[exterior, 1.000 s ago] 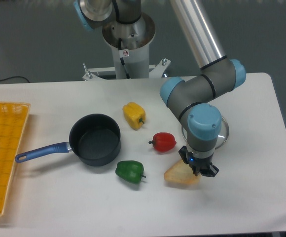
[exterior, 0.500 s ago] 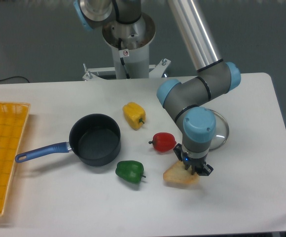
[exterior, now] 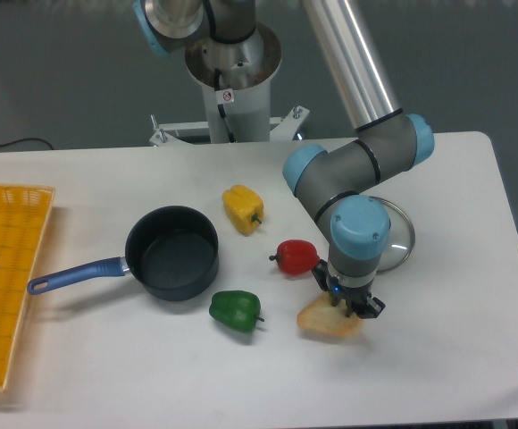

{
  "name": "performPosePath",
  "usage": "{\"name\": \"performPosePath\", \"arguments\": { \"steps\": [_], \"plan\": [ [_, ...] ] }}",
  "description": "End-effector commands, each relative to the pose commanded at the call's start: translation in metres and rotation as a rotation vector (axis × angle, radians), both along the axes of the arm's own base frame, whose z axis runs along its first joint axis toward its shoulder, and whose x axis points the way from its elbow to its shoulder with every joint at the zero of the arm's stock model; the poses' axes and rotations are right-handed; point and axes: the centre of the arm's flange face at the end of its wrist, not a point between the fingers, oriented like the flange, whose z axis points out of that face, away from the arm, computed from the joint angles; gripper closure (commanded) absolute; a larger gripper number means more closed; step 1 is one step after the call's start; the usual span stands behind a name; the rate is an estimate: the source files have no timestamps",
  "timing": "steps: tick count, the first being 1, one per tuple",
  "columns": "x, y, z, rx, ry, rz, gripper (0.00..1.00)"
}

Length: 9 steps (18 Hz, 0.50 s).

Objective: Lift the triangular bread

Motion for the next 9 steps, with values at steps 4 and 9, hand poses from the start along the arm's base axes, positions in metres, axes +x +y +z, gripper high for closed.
{"name": "performPosePath", "arguments": {
  "steps": [4, 9],
  "plan": [
    [-0.0006, -0.0009, 0.0021, 0.002, 0.003, 0.0, 1.0],
    [-0.0005, -0.0024, 0.0075, 0.004, 0.009, 0.002, 1.0]
  ]
}}
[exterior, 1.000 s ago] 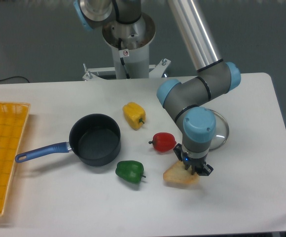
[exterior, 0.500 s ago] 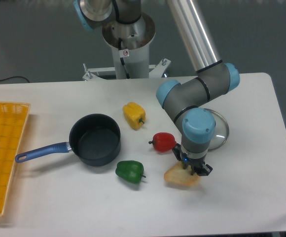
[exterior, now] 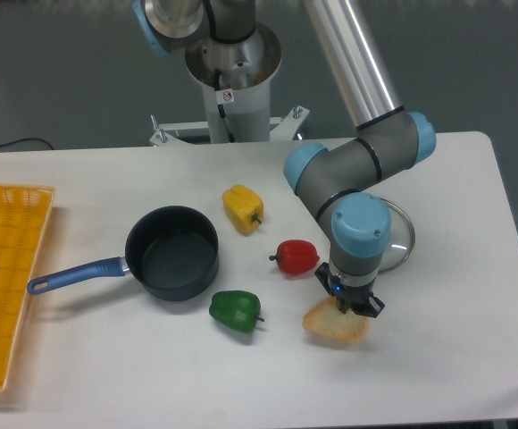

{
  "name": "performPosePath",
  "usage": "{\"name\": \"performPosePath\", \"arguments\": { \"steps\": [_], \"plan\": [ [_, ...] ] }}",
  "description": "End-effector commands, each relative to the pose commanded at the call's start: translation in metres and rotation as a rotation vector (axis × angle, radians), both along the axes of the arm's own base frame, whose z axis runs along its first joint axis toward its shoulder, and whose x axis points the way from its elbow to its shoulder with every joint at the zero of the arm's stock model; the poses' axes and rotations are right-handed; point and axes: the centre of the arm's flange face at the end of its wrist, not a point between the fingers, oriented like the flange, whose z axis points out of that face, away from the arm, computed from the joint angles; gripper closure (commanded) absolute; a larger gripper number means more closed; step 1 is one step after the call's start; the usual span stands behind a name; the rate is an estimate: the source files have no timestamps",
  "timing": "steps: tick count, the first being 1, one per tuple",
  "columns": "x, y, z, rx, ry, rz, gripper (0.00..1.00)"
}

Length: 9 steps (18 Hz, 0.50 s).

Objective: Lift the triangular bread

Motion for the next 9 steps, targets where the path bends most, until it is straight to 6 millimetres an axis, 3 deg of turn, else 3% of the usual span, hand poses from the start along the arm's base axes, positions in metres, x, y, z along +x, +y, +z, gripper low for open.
{"name": "performPosePath", "arguments": {
  "steps": [9],
  "plan": [
    [0.001, -0.006, 0.029, 0.026, 0.025, 0.007, 1.0]
  ]
}}
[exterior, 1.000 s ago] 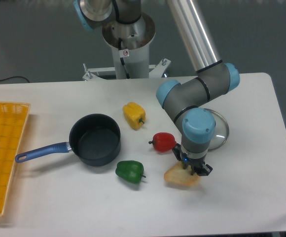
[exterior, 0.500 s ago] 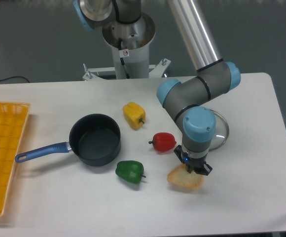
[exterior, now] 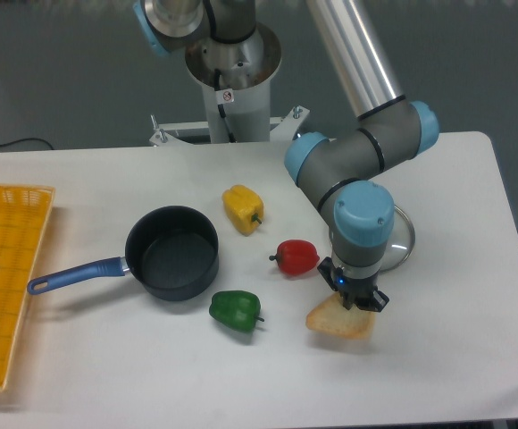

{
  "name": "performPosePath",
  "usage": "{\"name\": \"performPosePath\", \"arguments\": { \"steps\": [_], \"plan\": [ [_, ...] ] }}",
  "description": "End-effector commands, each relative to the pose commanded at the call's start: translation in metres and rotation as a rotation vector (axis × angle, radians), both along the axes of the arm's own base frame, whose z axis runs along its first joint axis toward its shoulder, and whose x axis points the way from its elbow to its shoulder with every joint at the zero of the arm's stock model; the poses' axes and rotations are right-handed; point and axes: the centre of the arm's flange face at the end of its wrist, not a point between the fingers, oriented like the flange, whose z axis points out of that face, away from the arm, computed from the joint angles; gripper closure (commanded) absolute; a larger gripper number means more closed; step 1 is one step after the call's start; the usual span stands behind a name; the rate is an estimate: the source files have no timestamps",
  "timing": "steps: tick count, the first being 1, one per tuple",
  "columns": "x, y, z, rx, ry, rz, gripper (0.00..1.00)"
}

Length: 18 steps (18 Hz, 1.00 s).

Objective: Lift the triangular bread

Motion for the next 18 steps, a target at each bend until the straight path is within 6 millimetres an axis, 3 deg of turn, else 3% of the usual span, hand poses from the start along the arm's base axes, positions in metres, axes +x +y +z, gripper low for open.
{"name": "performPosePath", "arguments": {
  "steps": [18],
  "plan": [
    [0.03, -0.013, 0.068, -0.061, -0.088, -0.009, 1.0]
  ]
}}
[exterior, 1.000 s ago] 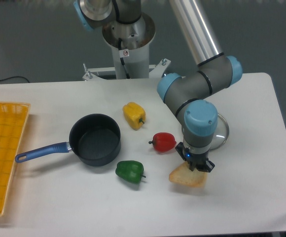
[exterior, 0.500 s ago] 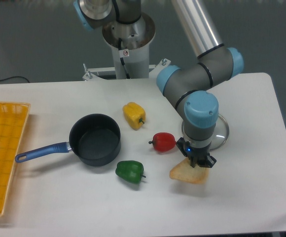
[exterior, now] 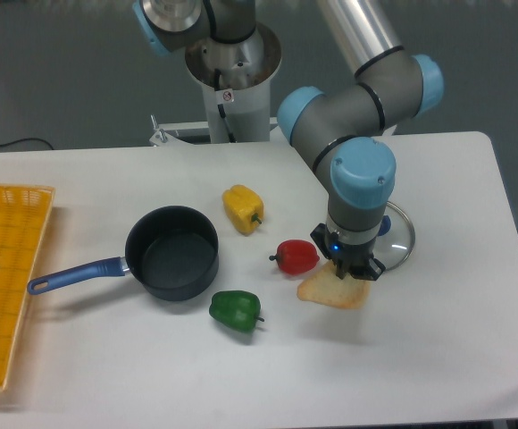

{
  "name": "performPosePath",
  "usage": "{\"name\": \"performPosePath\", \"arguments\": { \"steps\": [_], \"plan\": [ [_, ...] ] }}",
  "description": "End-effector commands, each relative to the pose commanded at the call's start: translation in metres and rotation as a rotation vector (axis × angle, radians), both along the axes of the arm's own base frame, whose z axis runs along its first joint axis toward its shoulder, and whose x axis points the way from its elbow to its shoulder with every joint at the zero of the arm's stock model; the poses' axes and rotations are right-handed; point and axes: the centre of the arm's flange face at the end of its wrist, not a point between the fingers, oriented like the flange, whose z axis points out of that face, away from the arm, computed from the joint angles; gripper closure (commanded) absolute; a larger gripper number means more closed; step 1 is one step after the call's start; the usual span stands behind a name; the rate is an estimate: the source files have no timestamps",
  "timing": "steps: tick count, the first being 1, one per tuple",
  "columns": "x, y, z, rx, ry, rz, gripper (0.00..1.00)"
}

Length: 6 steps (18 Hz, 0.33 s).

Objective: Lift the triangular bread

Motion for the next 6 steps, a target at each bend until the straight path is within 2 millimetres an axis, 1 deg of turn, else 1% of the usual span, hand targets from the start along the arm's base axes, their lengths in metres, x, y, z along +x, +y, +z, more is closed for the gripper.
{"name": "performPosePath", "arguments": {
  "steps": [6],
  "plan": [
    [-0.0012, -0.0021, 0.0061, -0.014, -0.013, 0.003, 1.0]
  ]
}}
